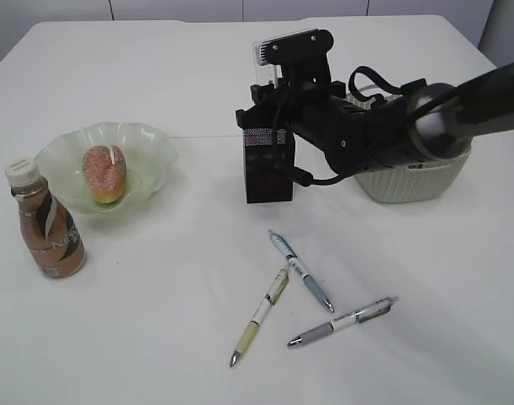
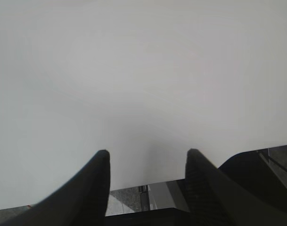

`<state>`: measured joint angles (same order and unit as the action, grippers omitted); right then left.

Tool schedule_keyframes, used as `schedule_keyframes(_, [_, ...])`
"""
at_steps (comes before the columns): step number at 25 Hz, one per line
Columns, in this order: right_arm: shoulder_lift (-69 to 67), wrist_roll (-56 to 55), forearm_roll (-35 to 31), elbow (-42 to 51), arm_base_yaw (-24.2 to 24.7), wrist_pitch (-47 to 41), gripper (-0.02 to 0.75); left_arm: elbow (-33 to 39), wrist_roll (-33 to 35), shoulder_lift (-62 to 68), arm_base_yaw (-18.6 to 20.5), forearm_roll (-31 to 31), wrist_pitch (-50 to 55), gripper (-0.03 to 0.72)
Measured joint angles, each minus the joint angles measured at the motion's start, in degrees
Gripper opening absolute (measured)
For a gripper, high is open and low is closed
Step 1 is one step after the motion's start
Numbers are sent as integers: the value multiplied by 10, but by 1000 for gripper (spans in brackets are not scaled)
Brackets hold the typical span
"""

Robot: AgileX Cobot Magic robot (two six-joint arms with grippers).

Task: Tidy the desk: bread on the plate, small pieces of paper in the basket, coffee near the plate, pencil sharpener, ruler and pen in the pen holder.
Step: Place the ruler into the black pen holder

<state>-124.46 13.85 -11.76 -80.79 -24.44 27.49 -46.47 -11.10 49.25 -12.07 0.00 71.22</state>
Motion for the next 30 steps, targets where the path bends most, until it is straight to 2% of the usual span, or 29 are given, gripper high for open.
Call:
schedule_keyframes(4, [-1,0,-21,-6,0,-16,375,0,0,0,0,0,0,372])
schedule_keyframes(7, [-2,0,-49,-35,0,-72,391,0,0,0,0,0,0,372])
schedule_keyframes(14, [-2,0,-58,-106,1,-181,396,0,0,0,0,0,0,371])
schedule_keyframes(21, [74,0,-58,-112,1,-283,396,0,0,0,0,0,0,371])
schedule_keyframes(25, [132,0,-54,-114,1,-386,396,0,0,0,0,0,0,371])
schedule_keyframes(30, [189,0,-30,-115,1,-592,396,0,0,0,0,0,0,371])
